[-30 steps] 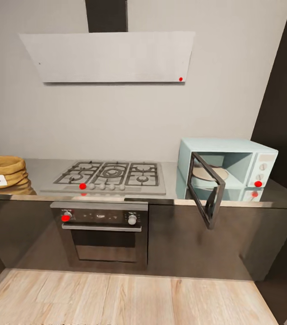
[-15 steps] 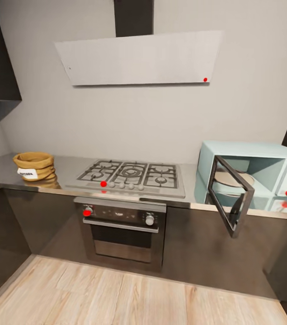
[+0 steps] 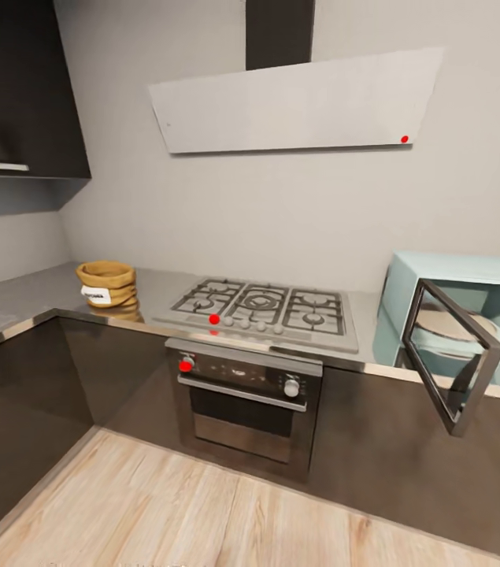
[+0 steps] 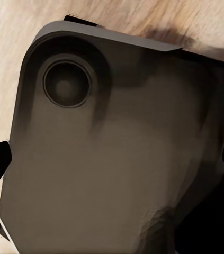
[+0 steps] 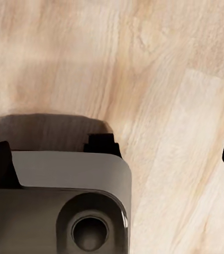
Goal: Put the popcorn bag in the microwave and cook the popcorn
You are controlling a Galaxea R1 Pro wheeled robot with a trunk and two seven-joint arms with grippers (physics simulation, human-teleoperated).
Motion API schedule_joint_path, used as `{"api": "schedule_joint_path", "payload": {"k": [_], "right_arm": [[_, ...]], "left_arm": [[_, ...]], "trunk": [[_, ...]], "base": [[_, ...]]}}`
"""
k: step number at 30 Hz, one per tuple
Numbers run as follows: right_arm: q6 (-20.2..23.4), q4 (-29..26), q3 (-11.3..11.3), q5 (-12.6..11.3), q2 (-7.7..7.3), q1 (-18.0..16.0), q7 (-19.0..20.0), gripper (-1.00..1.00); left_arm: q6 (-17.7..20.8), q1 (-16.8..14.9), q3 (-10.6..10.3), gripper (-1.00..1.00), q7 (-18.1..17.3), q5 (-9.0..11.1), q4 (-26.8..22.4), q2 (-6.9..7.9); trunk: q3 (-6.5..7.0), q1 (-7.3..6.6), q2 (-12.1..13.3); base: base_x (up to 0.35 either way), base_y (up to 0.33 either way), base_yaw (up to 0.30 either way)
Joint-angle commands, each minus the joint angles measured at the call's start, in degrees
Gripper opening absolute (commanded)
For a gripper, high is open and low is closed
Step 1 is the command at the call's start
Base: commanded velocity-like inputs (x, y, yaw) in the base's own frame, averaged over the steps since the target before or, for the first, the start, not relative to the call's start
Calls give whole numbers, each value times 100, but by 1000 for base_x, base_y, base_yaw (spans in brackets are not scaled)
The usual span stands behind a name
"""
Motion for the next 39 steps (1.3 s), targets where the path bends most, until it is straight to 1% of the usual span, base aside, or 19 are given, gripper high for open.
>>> {"api": "schedule_joint_path", "payload": {"k": [1,8,14,23,39], "right_arm": [[-23,16,-48,59,-4,-6,-17,100],[-23,16,-48,72,-14,-6,-17,100],[-16,16,-48,72,6,-6,-17,100],[-14,16,-48,72,-14,-6,-17,100],[-14,16,-48,71,-14,-6,-17,100]], "left_arm": [[-12,0,26,100,-7,22,-2,-3],[-12,0,36,100,-10,26,-2,-9],[-9,0,41,100,-7,44,-2,-5],[-11,0,33,100,-7,45,-2,1],[-11,0,33,100,-7,45,-2,0]], "trunk": [[-2,0,-3],[18,0,-3],[35,0,-3],[61,0,-3],[107,0,-3]], "base": [[0,0,267],[0,0,267],[22,0,267],[247,0,267],[6,0,267]]}}
